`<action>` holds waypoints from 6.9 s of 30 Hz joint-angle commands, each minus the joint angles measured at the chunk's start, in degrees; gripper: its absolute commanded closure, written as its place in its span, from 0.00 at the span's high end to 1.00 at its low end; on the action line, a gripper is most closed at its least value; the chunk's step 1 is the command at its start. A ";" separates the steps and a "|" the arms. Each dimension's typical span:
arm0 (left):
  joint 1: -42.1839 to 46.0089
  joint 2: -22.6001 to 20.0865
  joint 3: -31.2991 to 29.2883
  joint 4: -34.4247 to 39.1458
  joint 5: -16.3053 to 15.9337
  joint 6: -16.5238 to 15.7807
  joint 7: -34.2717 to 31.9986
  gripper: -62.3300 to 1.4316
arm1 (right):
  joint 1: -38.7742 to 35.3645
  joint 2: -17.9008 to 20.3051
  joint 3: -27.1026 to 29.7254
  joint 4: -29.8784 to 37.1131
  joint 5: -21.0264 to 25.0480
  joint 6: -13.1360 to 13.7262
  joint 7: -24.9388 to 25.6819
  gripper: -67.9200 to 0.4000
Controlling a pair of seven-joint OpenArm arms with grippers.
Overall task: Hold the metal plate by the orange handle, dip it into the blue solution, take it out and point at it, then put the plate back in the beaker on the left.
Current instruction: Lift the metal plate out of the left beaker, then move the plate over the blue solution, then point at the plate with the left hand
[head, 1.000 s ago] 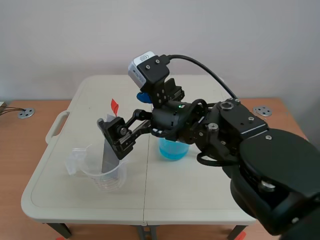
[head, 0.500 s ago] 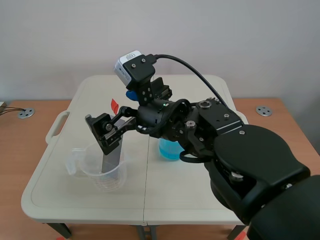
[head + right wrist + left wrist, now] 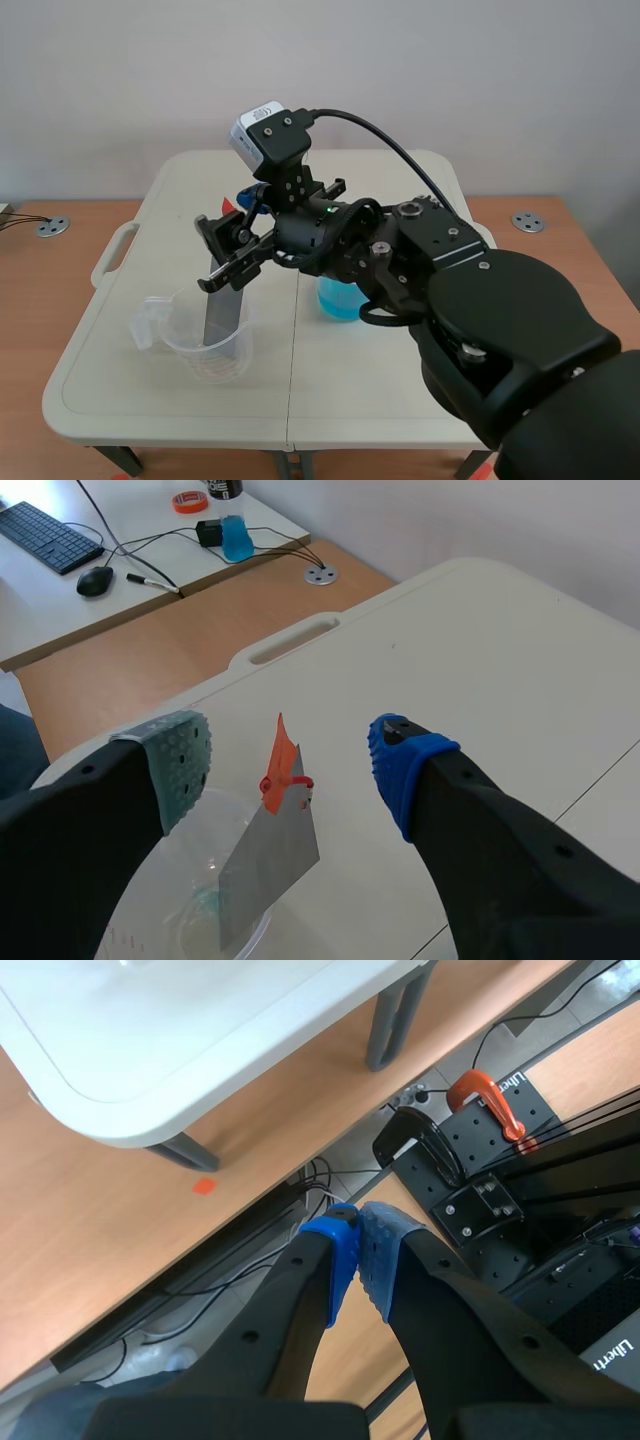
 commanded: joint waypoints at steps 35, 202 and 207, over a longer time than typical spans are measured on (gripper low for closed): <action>-0.15 -0.04 -0.15 0.50 -0.35 -0.24 -0.98 0.05 | 1.31 -0.13 -2.62 0.94 0.04 14.64 2.43 0.02; -91.60 12.66 51.12 -32.98 11.06 -1.95 10.67 0.05 | -0.92 7.80 27.17 33.22 6.93 16.13 -14.99 0.02; -91.43 12.17 51.10 -32.98 10.97 -1.95 10.62 0.05 | -0.90 7.80 27.17 33.22 6.95 16.13 -14.97 0.02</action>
